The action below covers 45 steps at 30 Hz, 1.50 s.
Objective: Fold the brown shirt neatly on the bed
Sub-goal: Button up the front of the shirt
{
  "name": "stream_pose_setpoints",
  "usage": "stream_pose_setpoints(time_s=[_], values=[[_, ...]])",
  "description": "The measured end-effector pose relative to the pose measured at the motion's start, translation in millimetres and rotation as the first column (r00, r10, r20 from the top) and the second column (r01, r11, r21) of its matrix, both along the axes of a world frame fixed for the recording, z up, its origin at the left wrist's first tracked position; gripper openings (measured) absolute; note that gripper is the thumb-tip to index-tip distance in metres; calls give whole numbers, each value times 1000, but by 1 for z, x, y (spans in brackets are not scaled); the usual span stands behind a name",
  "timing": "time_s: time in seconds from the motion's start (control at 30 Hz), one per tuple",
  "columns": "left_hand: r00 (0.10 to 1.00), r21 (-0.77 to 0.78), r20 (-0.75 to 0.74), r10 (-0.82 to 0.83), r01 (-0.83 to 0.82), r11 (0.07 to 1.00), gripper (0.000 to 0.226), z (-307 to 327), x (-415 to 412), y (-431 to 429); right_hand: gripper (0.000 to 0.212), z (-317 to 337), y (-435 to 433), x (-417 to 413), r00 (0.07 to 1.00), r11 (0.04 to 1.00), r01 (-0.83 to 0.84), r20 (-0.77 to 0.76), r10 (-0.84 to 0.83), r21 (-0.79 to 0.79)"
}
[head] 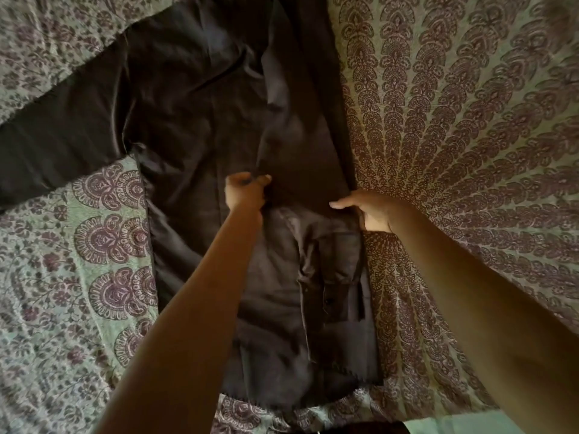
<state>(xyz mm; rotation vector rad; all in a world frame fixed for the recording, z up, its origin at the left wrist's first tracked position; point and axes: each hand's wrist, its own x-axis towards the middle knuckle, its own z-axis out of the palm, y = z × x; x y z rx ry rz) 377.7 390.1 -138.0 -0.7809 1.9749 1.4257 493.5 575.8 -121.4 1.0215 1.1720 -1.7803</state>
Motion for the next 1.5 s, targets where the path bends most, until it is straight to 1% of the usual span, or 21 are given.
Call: stream_pose_setpoints(time_s=[0.07,0.17,0.23,0.33,0.4,0.47,0.53,0.63,0.7,0.8,0.83,0.87,0.9,0.93,1.0,1.07,1.1,1.27,1.33,1.4,1.5], values=[[998,-128,-59,-30,23,992,27,-4,-5,-9,26,1,-3,14,992,992,-126,25,126,-13],[988,-49,15,-154,155,987,50,-5,-1,-16,65,-4,-13,39,947,946,-313,107,303,88],[980,1,74,-185,185,983,54,-5,7,-20,71,-8,-19,55,949,947,-304,121,292,101],[960,88,177,-217,204,975,39,-6,18,-25,39,-2,-27,74,958,959,-271,121,260,86],[965,90,154,-212,200,976,25,-4,23,-28,19,1,-27,84,984,988,-154,94,152,19],[979,75,100,-179,172,982,27,-6,24,-30,11,2,-28,94,995,997,-59,77,63,-53],[972,59,115,-203,198,978,34,-7,26,-33,11,2,-33,100,976,981,-196,101,195,-1],[944,44,181,-277,273,961,40,-8,31,-34,29,2,-43,100,897,901,-422,194,397,106],[931,22,185,-314,316,949,31,-7,32,-34,32,6,-45,91,807,817,-569,255,532,93],[903,4,196,-384,390,921,24,-10,27,-38,34,16,-34,72,440,471,-882,323,838,-20],[899,-15,187,-397,407,913,24,-12,22,-37,39,20,-27,62,348,379,-925,343,873,-25],[904,-46,171,-392,405,913,23,-11,16,-36,41,23,-21,52,330,348,-937,363,872,17],[915,-82,150,-375,389,918,21,-10,6,-33,42,25,-12,37,384,365,-923,367,847,123],[935,-115,123,-333,347,931,18,-8,-5,-29,41,27,-4,20,494,419,-866,349,796,273],[969,-143,65,-240,247,959,16,-2,-31,-19,36,26,12,-19,741,503,-617,232,630,606],[964,-184,-32,-265,255,949,17,-3,-59,-9,31,22,23,-60,873,452,-324,79,482,831],[949,-213,-80,-304,282,936,16,-3,-73,-2,28,20,28,-82,907,447,-195,-13,420,873],[862,-277,-326,-387,305,911,19,12,-137,53,28,13,43,-190,917,592,243,-381,119,769],[815,-271,-419,-401,309,912,21,13,-163,76,29,4,47,-223,908,646,304,-418,25,700],[753,-266,-492,-436,346,900,23,16,-187,97,16,-4,47,-242,899,705,317,-437,-11,634],[695,-233,-512,-506,455,860,31,10,-225,126,24,-18,52,-257,857,676,384,-514,-9,629]])
